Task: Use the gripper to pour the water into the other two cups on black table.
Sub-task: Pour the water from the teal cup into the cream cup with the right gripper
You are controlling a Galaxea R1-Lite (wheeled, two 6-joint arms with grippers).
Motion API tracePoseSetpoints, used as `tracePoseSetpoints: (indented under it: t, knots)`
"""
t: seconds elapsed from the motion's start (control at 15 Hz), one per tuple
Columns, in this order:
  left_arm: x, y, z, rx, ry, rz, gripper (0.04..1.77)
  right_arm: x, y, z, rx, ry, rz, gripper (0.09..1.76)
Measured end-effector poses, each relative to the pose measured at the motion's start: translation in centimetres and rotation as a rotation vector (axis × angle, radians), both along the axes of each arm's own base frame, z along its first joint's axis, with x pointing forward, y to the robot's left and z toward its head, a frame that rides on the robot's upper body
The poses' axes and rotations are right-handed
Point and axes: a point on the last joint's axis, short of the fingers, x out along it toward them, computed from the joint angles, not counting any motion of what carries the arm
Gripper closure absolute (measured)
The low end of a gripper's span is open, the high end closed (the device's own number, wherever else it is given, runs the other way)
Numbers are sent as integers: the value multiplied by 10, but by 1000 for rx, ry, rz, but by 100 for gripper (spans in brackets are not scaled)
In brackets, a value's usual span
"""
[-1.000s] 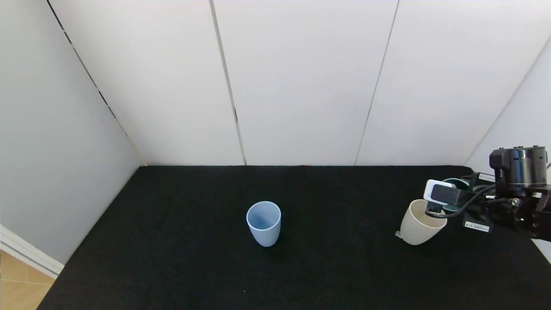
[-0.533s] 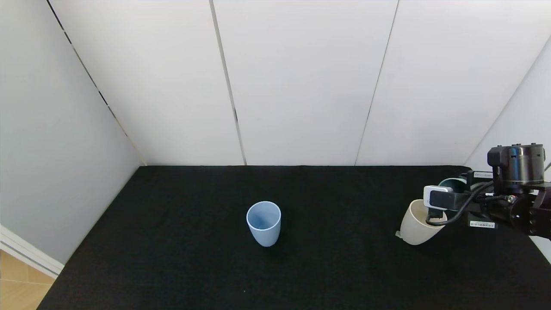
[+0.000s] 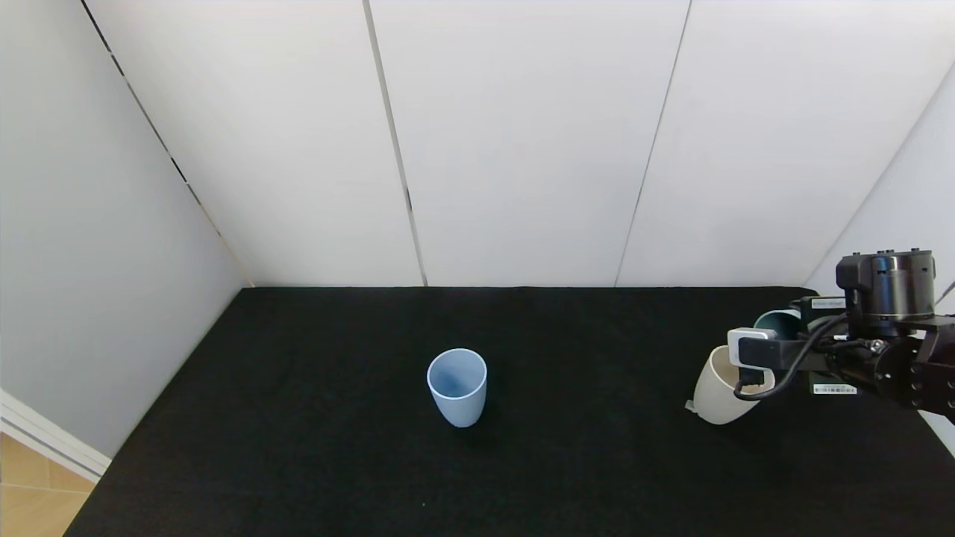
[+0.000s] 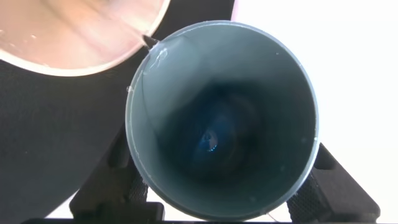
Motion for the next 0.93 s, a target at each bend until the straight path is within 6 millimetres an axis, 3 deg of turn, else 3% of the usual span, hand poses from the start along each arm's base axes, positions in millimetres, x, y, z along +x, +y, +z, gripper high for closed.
tracePoseSetpoints:
  t: [0.93]
  knots:
    - [0, 0, 0, 0, 0, 0, 9, 2, 7, 1, -154, -3, 99, 65]
